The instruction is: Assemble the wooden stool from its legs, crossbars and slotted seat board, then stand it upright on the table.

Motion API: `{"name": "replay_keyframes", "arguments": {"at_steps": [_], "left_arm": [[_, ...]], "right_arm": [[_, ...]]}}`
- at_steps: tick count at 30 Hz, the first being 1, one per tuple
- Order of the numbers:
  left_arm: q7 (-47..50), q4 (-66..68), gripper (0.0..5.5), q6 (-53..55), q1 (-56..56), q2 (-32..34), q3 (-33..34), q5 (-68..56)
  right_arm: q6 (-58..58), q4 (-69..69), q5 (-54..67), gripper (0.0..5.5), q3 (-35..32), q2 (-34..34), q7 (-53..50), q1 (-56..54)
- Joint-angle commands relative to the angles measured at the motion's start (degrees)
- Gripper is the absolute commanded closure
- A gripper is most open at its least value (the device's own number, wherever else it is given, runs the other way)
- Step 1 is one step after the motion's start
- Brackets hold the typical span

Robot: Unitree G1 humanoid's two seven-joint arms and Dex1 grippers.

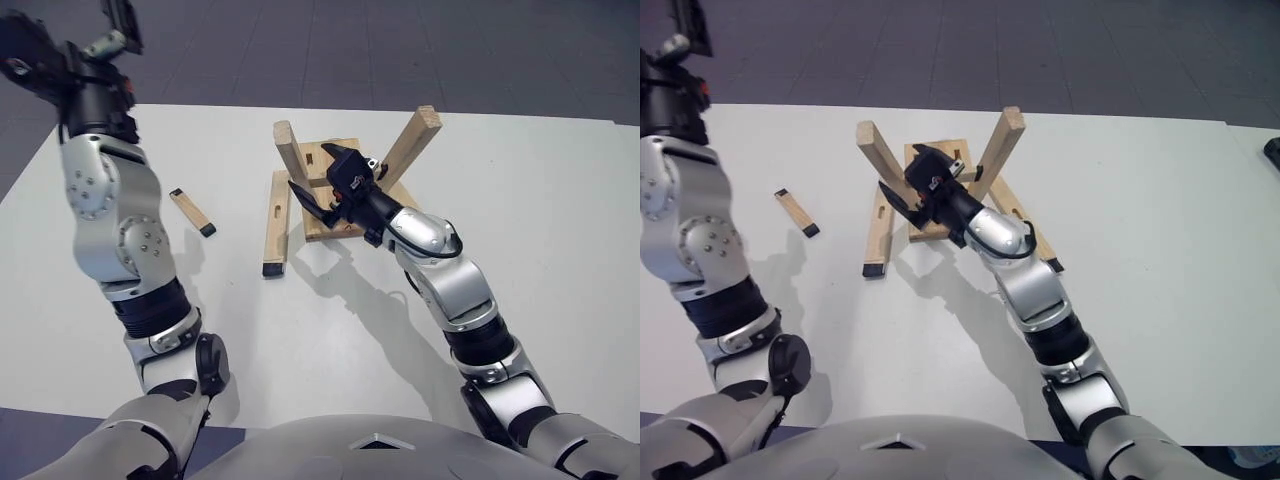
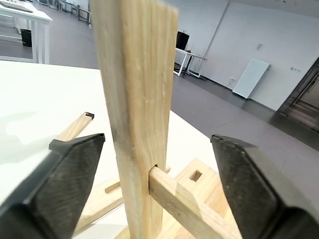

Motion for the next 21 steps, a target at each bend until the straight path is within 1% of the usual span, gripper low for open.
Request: {"name": "replay_keyframes", "arguments": {"at_steps": [1, 8, 12, 18, 21], "left_arm": [[0.7, 1.2, 0.10, -1.0, 1.7, -1.2, -0.7, 1.1], [1.1, 1.7, 0.10, -1.0, 2.6, -1.6, -1.0, 1.8], [1.4, 1.1, 0.10, -0.6, 3.3, -1.5, -1.4, 2.7], [1.8, 0.8, 0.10, -0.4, 3.9, -1.8, -1.5, 3.2], [2.0, 1.0, 0.10, -0.4, 4.0, -2.0, -1.8, 3.4]], "right_arm": [[-1.3, 5.0, -0.5, 2.46, -0.5, 4.3, -1.8, -2.5], [-0.9, 5.6, -0.2, 3.61, -1.7, 7.0, -2.0, -2.5], [-1.0, 2.2, 2.8, 3.65, -4.1, 2.6, 3.6, -0.5], [-5.3, 2.1, 5.6, 3.70, -8.6, -5.4, 12.4, -0.5], [-8.5, 2.4, 6.9, 3.76, -9.6, -9.5, 18.4, -0.9]]}}
